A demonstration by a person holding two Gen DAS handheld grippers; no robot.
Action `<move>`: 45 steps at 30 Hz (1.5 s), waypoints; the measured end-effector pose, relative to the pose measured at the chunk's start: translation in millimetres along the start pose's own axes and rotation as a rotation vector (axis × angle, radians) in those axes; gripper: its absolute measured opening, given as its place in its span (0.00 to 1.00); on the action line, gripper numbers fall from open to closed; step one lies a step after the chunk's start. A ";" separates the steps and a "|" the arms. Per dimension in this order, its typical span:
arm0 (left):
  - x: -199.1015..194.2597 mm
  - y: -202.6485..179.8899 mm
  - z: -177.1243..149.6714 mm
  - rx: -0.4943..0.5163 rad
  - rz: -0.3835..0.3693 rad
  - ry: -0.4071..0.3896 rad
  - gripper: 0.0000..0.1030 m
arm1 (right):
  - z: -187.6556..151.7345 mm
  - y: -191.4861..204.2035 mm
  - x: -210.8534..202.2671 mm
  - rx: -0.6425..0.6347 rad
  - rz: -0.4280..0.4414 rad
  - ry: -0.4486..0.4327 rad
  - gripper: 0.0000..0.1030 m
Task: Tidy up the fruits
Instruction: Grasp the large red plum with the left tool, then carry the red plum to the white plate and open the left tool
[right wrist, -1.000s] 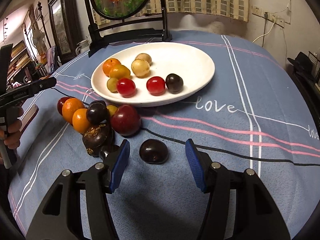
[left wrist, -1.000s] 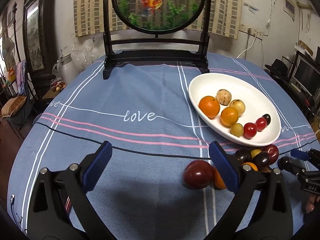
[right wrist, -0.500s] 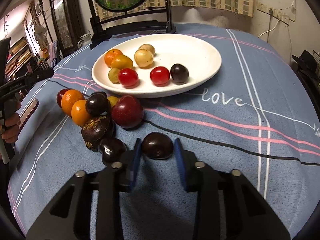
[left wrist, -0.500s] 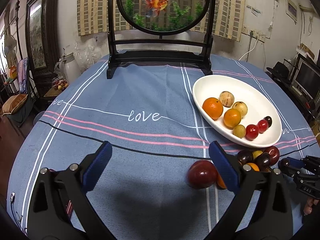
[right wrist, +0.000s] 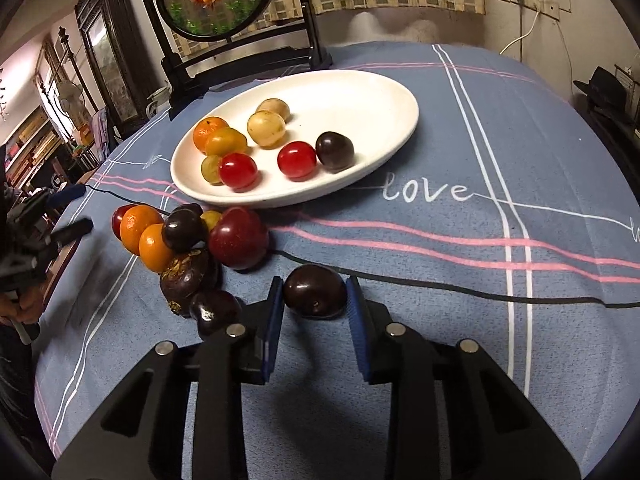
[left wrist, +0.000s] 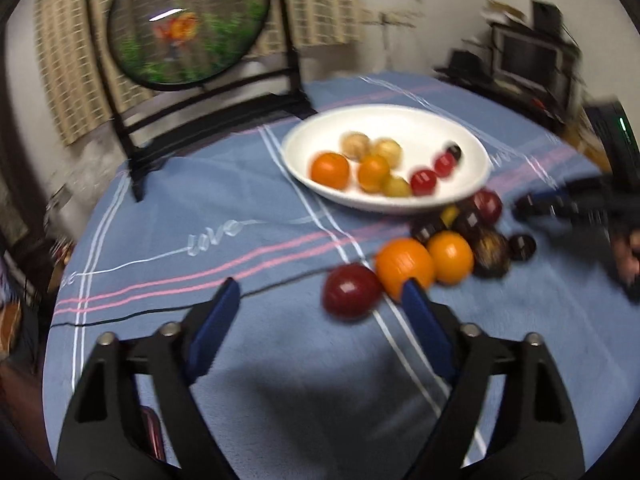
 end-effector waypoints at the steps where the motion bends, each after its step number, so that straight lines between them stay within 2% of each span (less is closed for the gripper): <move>1: 3.5 -0.9 -2.4 0.002 -0.012 0.015 0.65 | -0.4 -0.2 0.4 0.000 -0.001 0.002 0.30; 3: 11.7 0.3 -7.6 -0.010 -0.027 0.047 0.52 | -2.0 -1.1 0.3 0.002 -0.004 0.007 0.30; 4: 14.2 1.7 -8.5 -0.017 -0.028 0.054 0.51 | -2.5 -1.9 0.6 0.004 -0.003 0.009 0.30; 9: 23.6 1.6 -10.4 -0.034 -0.066 0.063 0.51 | -3.3 -2.9 0.7 0.006 -0.003 0.013 0.30; 15: 38.8 1.7 -12.1 -0.035 -0.066 0.094 0.51 | -2.4 -2.6 1.8 0.007 -0.002 0.013 0.30; 23: 46.0 6.6 -6.7 -0.063 -0.058 0.073 0.49 | -2.8 -2.7 1.6 0.006 -0.003 0.013 0.30; 27: 50.4 5.1 -5.9 -0.083 -0.091 0.075 0.40 | -2.9 -3.2 1.4 0.003 -0.005 0.012 0.30; 34: 47.8 4.4 -5.1 -0.089 -0.075 0.077 0.40 | -0.9 -2.6 0.7 0.008 -0.004 0.003 0.30; 42: 27.2 -1.6 9.9 -0.085 -0.070 0.012 0.40 | 12.0 -2.1 -15.9 0.025 0.019 -0.061 0.30; 45: 17.2 -6.5 26.2 -0.103 -0.094 -0.033 0.40 | 31.1 1.6 -24.7 0.036 0.042 -0.117 0.30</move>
Point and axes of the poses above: each gripper's, at about its wrist camera, not at the fingertips, and x roughly the way its jaws point, y to its left, z to its top, the point moved 9 cm from there along x, roughly the way its jaws point, and after that the axes turned 12 degrees about -z, right-handed, at the moved point
